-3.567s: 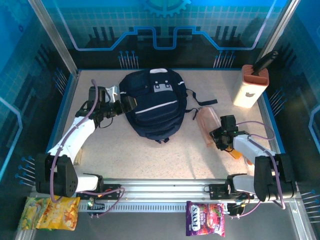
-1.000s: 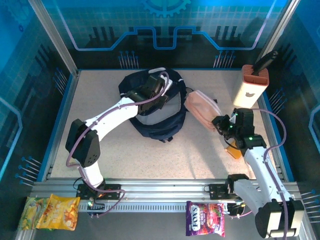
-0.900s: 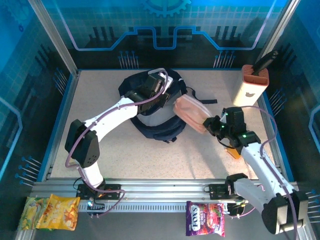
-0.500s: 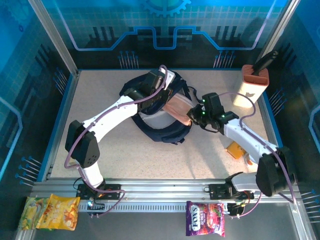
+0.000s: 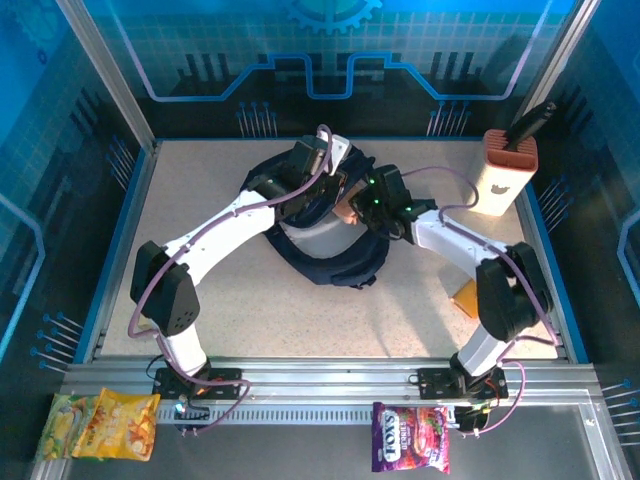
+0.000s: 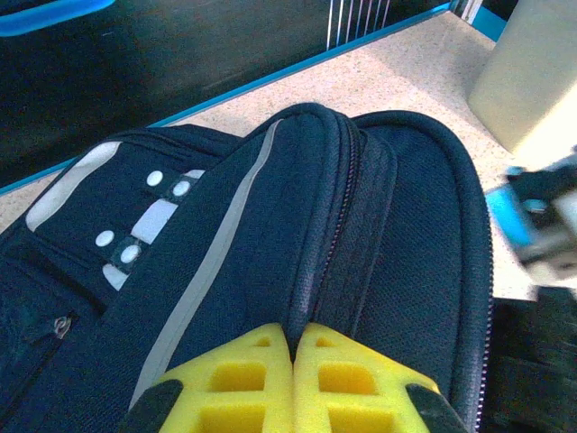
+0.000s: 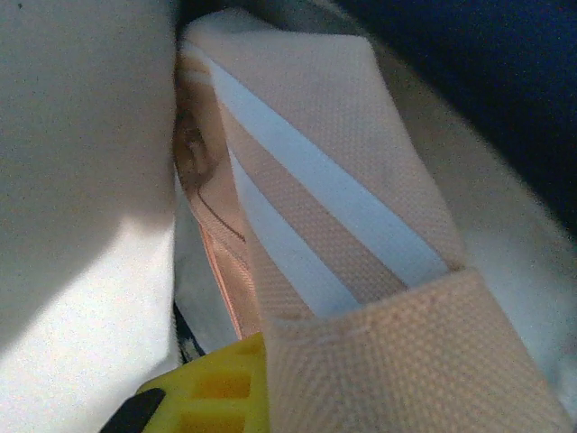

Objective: Pack the student bag
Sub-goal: Place the book in the student bag.

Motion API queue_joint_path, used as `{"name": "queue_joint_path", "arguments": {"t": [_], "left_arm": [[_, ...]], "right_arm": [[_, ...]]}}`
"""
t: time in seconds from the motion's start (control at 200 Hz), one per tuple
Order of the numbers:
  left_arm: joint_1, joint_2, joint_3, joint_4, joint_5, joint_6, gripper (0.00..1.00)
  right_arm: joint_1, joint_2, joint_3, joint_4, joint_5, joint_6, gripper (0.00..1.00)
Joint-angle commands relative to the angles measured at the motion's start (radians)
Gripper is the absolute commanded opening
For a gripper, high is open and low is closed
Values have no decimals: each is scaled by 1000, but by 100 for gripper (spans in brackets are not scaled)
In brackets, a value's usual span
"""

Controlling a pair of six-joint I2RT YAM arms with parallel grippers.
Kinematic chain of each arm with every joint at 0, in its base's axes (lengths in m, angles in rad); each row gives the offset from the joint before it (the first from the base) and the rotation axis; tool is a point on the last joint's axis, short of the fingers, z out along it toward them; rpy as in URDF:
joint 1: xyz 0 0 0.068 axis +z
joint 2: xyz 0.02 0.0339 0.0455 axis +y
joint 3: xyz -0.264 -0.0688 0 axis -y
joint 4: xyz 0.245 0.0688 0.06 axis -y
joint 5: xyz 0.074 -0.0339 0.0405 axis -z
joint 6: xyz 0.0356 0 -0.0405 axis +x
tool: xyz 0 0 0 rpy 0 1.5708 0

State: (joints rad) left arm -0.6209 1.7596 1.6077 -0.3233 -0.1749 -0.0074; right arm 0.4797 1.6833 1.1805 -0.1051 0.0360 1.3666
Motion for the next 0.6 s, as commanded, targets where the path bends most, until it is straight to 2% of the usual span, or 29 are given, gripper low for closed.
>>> {"name": "queue_joint_path", "arguments": {"t": [0.0, 0.195, 0.35, 0.455, 0.59], "left_arm": [[-13, -69, 64, 168, 52, -48, 0], [5, -68, 65, 151, 50, -105, 0], [17, -68, 69, 149, 58, -123, 0], [27, -61, 69, 147, 56, -140, 0], [46, -57, 64, 136, 56, -179, 0]], "right_arm": [[21, 84, 62, 179, -41, 36, 12], [32, 168, 84, 287, -28, 92, 12], [28, 240, 110, 359, -74, 83, 16], [22, 238, 94, 364, -91, 63, 26], [11, 141, -6, 344, -94, 26, 40]]}}
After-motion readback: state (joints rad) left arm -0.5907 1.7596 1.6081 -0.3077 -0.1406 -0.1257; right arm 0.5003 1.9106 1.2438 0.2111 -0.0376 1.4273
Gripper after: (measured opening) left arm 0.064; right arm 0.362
